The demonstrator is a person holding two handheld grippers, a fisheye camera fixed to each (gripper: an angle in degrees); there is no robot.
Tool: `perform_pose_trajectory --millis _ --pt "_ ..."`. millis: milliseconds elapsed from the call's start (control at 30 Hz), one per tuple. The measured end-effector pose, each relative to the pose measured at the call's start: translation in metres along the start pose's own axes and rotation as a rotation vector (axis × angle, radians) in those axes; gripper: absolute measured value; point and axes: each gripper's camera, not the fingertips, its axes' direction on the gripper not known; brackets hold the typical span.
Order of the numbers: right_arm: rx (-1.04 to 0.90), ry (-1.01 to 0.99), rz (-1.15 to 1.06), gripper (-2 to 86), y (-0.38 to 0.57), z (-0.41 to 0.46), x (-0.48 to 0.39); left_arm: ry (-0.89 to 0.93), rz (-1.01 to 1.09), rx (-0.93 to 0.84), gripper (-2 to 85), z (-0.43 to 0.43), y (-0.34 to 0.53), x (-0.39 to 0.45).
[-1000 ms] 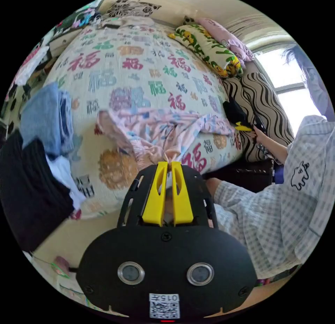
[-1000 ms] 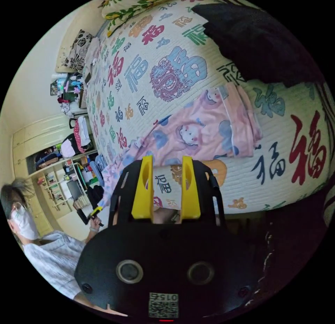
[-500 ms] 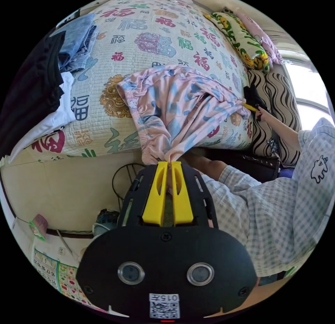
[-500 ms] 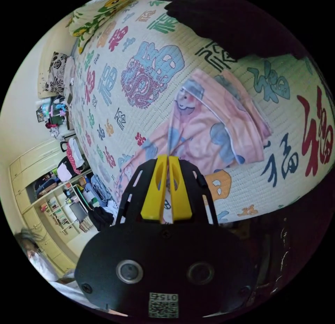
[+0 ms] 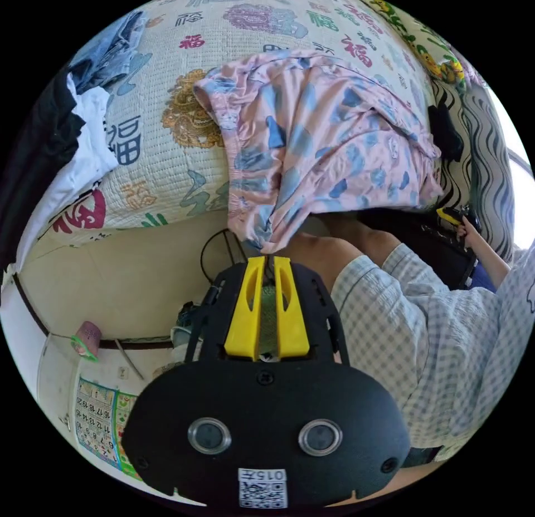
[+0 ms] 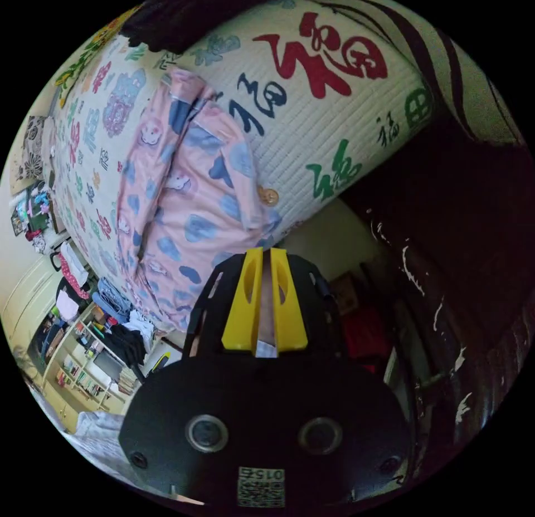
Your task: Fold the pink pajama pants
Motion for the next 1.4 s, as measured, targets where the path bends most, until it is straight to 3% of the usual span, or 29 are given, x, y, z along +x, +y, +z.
perform_pose_trajectory --millis 133,300,400,567,800,1100,1267,1400 --pt "0.094 0.076 -0.244 10.2 -0.05 -0.028 -0.058 -0.029 -0.084 0.219 7.0 -0.035 -0.034 -0.004" --pt "0.067 0.052 -0.43 9.1 -0.125 -0.023 -0.14 -0.04 -0.155 0.312 8.6 -0.046 -0.112 -0.008" --pt "0.023 0.07 -0.446 11.3 -0.163 -0.008 -0.181 -0.128 -0.2 0.287 9.4 -0.037 -0.152 -0.01" --pt "-0.051 0.34 -0.446 12.6 -0.189 0.02 -0.22 -0.18 -0.28 0.176 10.3 -0.012 -0.19 -0.017" --pt "-0.086 0.341 -0.526 1.4 -0.188 0.014 -0.247 -0.245 -0.174 0.064 2.9 -0.022 -0.216 0.012" --pt "0.128 0.212 -0.596 0.2 -0.215 -0.068 -0.313 -0.381 -0.141 0.301 0.9 -0.151 -0.256 0.034" --pt "0.184 0.28 -0.597 1.4 -0.248 -0.078 -0.363 -0.508 -0.072 0.34 1.2 -0.203 -0.319 0.054" --pt "0.173 0.301 -0.532 8.4 -0.278 -0.058 -0.388 -0.499 -0.08 0.317 3.1 -0.201 -0.376 0.061"
